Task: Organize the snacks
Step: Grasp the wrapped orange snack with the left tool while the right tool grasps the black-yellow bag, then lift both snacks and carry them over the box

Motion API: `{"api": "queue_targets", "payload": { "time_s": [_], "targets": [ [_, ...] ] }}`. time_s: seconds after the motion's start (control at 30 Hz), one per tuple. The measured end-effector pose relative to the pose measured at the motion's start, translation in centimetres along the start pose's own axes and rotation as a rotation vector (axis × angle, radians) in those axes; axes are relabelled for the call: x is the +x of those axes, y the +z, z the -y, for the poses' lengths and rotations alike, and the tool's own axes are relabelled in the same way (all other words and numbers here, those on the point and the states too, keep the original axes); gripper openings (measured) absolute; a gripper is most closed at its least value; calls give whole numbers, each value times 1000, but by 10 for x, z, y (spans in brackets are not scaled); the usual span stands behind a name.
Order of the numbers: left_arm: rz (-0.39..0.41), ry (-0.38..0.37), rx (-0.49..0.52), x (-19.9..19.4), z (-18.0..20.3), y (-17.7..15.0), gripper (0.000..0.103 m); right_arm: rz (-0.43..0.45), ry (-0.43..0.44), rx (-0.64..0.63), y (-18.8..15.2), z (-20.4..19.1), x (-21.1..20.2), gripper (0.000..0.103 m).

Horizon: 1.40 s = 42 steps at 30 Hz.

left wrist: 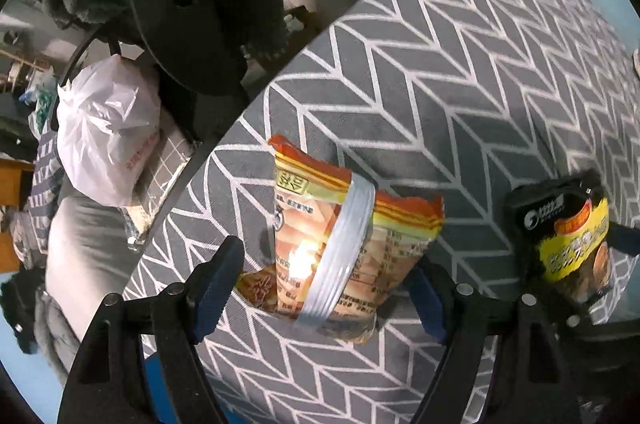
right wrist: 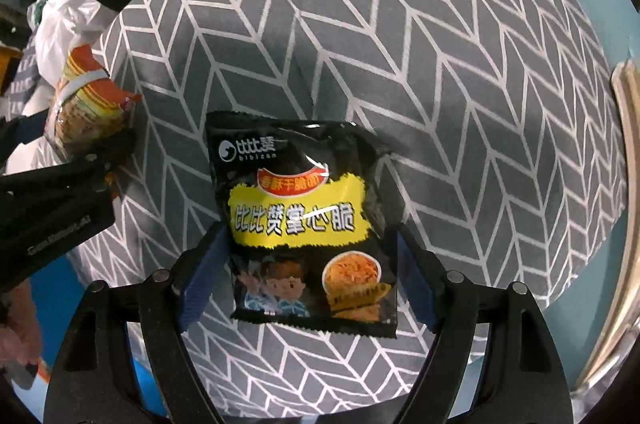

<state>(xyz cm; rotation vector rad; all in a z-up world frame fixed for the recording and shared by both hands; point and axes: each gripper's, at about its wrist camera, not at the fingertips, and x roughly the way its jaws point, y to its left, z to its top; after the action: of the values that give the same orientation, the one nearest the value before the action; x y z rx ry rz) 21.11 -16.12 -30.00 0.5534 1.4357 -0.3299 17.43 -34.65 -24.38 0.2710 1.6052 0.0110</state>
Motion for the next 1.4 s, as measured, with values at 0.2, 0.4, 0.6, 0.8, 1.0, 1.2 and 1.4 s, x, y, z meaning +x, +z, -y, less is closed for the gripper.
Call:
{"api": "queue_targets", "payload": {
  "time_s": [0.2, 0.4, 0.6, 0.8, 1.0, 1.2, 1.4],
  "targets": [
    [2, -18, -82, -2, -9, 0, 43, 18, -106, -68, -22, -62, 29, 82],
    [-20, -16, -166, -2, -17, -12, 40, 48, -122, -178, -35, -90, 34, 77],
    [-15, -48, -267, -17, -28, -38, 40, 73, -105, -251, -46, -100, 34, 61],
    [-18, -69, -376, -33, -37, -68, 40, 96, -53, -314, -62, -98, 29, 61],
    [-14, -74, -439, -53, -37, -99, 40, 116, -33, -358, -83, -93, 11, 61],
    [6, -99, -521, -78, -41, -126, 40, 132, -17, -410, -98, -95, -14, 61],
    [55, -108, -579, -115, -44, -156, 40, 160, 16, -460, -107, -108, -41, 61]
  ]
}}
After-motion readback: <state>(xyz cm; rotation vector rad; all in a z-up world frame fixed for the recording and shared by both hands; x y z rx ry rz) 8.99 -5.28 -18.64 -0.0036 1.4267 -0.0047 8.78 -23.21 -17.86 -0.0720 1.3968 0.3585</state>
